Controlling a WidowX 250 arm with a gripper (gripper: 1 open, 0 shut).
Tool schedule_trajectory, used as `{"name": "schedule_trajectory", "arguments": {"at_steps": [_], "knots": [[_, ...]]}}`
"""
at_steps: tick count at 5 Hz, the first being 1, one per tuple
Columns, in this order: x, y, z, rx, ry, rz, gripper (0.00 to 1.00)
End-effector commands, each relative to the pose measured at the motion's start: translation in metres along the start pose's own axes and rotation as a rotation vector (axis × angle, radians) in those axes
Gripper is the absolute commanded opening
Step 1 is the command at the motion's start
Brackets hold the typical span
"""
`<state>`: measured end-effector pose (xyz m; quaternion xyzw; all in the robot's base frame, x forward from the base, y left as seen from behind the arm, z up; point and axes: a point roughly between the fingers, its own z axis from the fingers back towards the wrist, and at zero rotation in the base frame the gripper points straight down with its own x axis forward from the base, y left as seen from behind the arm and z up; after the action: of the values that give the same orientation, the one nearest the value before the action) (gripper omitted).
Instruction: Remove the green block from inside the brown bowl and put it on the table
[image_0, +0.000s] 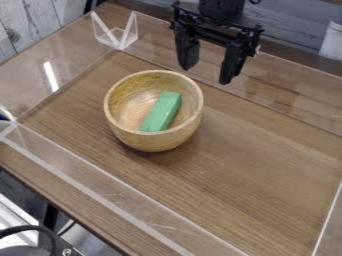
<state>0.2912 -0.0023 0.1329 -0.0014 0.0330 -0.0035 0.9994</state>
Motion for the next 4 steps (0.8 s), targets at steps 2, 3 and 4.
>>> {"name": "schedule_trajectory", "arguments": {"at_steps": [2,3,4], "knots": [[-0.016,0.016,-0.02,0.015,0.057,-0.031,1.0],[-0.027,0.036,-0.031,0.017,0.056,-0.029,1.0],[-0.033,0.056,-0.041,0.014,0.052,-0.027,1.0]]}}
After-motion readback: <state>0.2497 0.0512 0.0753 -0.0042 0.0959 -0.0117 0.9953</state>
